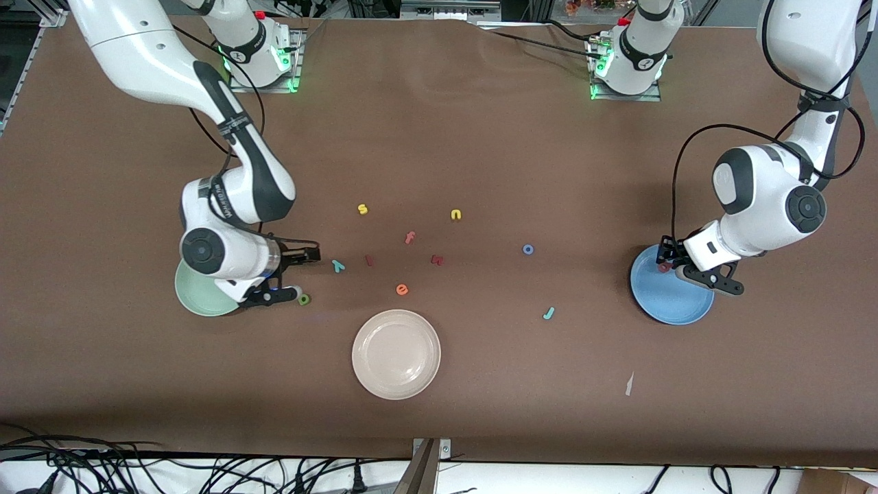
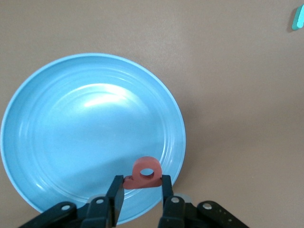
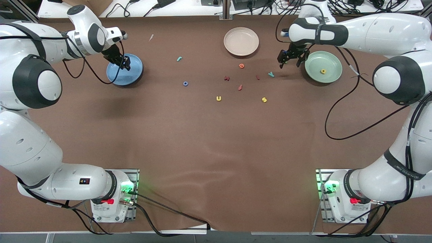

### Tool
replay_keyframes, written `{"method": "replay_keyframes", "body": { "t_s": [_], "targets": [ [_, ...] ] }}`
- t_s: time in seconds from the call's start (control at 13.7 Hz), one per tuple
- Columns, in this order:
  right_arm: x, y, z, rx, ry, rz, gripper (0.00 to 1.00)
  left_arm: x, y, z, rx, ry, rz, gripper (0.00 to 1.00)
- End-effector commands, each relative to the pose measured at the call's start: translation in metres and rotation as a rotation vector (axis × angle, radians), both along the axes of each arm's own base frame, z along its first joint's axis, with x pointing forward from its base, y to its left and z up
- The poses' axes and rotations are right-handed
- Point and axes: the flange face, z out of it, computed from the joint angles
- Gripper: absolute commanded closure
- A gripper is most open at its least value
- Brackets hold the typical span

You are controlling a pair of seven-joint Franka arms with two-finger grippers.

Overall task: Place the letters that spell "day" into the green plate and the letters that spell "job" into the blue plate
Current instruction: 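Release the pink letter onto the blue plate while the right gripper reaches the cyan y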

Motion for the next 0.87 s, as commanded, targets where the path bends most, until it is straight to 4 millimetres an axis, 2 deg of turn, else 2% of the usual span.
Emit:
{"method": "replay_keyframes", "body": {
  "t_s": [0.0,0.29,0.36,0.44,0.58,0.73,0.8],
  "targets": [
    [-0.016,0.010,-0.002,0.010,-0.046,0.008,0.00,0.002,-0.014,0.008,-0.013,-0.013,-0.022,0.26],
    [-0.045,0.033,-0.019,0.057,-0.143,0.052,0.00,0.004,-0.022,0.010,-0.020,-0.021,-0.023,0.27],
    [-0.050,0.047,-0.018,0.055,-0.151,0.100,0.00,0.007,-0.041,0.012,-0.023,-0.028,-0.038,0.27],
    [-0.053,0.057,-0.019,0.028,-0.169,0.181,0.00,0.018,-0.068,0.016,-0.026,-0.040,-0.024,0.30],
    [-0.052,0.057,-0.022,0.006,-0.181,0.242,0.00,0.031,-0.122,0.007,-0.046,-0.031,0.052,0.29],
    [-0.052,0.060,-0.024,0.017,-0.184,0.324,0.01,0.042,-0.168,0.001,-0.060,-0.033,0.102,0.29],
    [-0.051,0.059,-0.026,0.015,-0.192,0.344,0.02,0.048,-0.184,0.000,-0.061,-0.040,0.108,0.29]
  ]
}}
